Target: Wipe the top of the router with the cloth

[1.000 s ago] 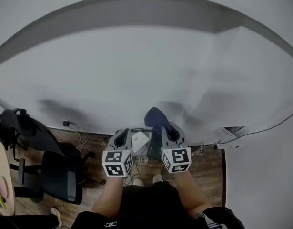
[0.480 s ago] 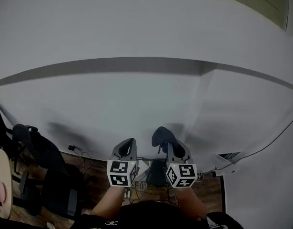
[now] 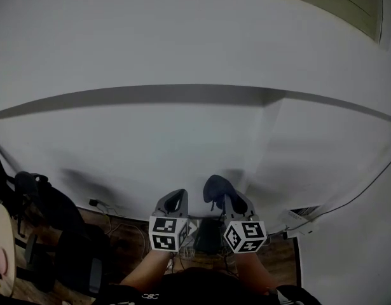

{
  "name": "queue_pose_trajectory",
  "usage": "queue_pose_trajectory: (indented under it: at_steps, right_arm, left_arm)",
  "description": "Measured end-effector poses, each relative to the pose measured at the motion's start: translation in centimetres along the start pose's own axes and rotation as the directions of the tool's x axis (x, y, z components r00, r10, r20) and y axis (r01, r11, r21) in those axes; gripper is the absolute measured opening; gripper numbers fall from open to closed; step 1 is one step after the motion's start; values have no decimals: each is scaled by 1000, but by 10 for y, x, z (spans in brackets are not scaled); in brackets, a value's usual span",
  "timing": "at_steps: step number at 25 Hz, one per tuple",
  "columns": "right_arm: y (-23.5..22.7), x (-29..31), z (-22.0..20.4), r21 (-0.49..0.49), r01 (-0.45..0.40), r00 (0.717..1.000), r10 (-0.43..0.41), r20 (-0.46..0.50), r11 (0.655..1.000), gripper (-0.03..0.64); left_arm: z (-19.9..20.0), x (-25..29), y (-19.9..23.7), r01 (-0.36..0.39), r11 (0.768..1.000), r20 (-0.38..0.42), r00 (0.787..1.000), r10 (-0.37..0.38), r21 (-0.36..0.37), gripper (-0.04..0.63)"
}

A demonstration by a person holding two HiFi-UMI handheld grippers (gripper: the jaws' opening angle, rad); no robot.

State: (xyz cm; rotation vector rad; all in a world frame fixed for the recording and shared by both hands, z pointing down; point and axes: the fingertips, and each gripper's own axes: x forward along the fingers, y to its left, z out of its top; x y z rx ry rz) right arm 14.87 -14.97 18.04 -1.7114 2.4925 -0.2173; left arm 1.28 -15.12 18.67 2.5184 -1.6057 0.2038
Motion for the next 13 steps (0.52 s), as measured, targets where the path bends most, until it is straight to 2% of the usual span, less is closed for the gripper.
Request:
queue_pose_trajectory:
  at_steps: [13]
  right_arm:
    - [11, 11, 4, -30, 36, 999, -35, 33, 999, 12]
  left_arm:
    - [0, 3, 17, 15, 1000, -7, 1000, -15, -2, -6]
